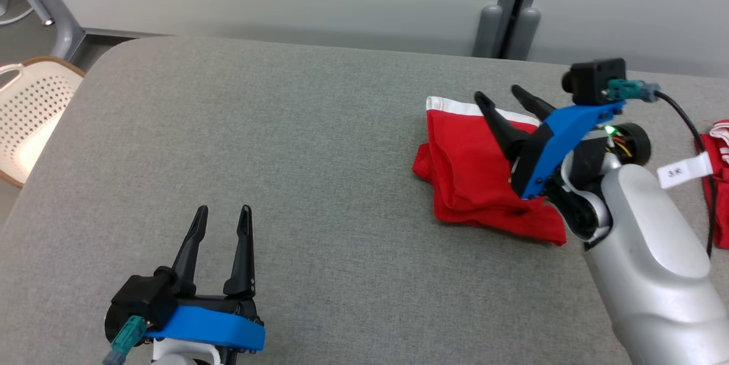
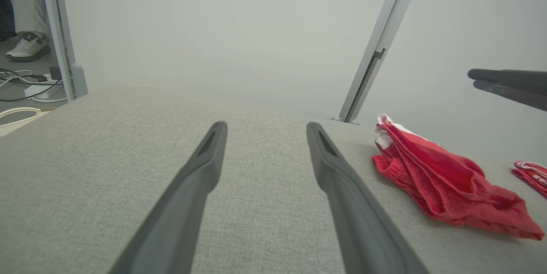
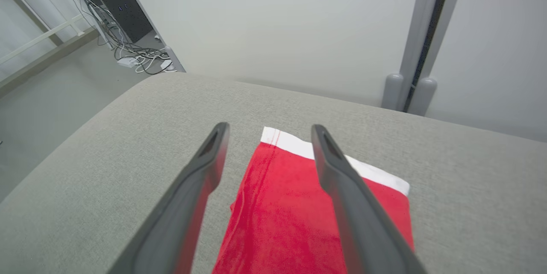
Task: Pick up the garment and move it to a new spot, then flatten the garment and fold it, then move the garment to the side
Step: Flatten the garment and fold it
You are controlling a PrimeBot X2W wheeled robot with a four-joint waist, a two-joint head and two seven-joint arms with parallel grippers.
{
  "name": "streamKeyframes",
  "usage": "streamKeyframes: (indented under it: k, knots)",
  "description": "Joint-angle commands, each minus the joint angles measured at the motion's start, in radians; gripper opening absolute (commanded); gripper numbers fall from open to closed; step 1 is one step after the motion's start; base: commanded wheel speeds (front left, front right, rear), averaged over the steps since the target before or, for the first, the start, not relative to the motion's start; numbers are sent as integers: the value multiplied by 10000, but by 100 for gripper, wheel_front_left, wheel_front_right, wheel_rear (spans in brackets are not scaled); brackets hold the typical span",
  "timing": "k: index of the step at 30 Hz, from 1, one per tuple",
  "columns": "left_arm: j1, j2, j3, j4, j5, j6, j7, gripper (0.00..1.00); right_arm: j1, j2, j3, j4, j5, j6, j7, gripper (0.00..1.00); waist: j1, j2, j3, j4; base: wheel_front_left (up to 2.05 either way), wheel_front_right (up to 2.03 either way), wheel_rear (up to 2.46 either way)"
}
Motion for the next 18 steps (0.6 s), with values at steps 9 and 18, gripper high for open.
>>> streamKeyframes:
  k: [9, 18]
  knots:
    - [84, 68, -61, -32, 18, -73, -41, 100, 1468, -602, -1579, -68, -1929, 5, -805, 100, 0, 0, -260, -470, 0, 0, 0]
    - [317, 95, 88, 161, -24, -73, -41, 100, 3027, 228, -3069, -504, -3127, 4, -3466, 100, 0, 0, -607, -606, 0, 0, 0]
